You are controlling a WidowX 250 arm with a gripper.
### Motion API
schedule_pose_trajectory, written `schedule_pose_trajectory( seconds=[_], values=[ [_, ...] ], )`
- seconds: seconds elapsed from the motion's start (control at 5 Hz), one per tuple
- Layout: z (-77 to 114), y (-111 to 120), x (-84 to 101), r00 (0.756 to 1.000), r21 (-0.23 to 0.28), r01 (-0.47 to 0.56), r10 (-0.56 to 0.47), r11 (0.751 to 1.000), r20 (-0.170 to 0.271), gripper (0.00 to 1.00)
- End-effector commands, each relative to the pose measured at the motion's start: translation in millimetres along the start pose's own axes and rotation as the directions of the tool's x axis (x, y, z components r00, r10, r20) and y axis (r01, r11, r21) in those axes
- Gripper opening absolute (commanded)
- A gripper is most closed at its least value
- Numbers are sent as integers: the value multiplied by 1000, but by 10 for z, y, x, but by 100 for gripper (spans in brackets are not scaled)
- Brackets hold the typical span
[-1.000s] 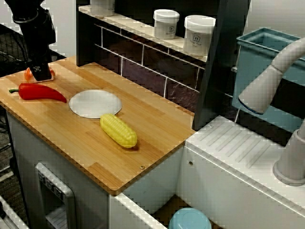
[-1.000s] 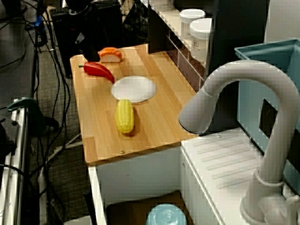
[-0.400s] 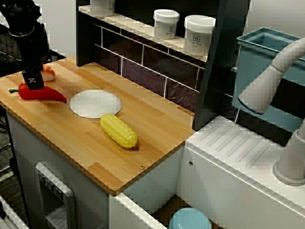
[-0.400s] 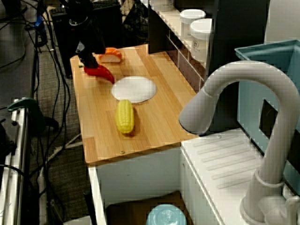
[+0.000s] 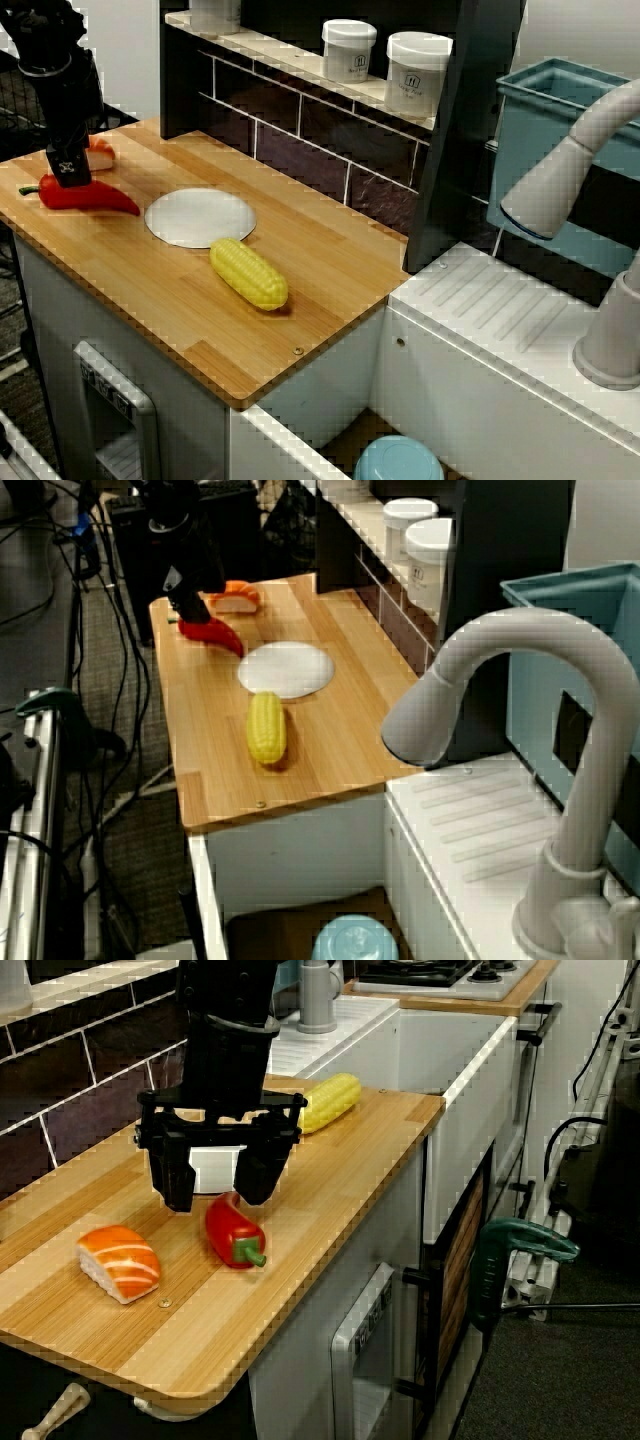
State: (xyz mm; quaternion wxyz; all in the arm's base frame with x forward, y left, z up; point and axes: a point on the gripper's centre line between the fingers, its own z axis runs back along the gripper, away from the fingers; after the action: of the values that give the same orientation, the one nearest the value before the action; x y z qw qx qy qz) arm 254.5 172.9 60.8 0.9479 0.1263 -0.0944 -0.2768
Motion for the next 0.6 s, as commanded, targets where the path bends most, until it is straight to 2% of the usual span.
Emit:
schedule_pose_trajectory(
  seconds=[0.0,0.4],
  values=[
    [46,9,-40,1000,22,-6,7,1000,-4,100],
    [-7,-45,-85,1000,17,-12,12,1000,-21,100]
  ],
)
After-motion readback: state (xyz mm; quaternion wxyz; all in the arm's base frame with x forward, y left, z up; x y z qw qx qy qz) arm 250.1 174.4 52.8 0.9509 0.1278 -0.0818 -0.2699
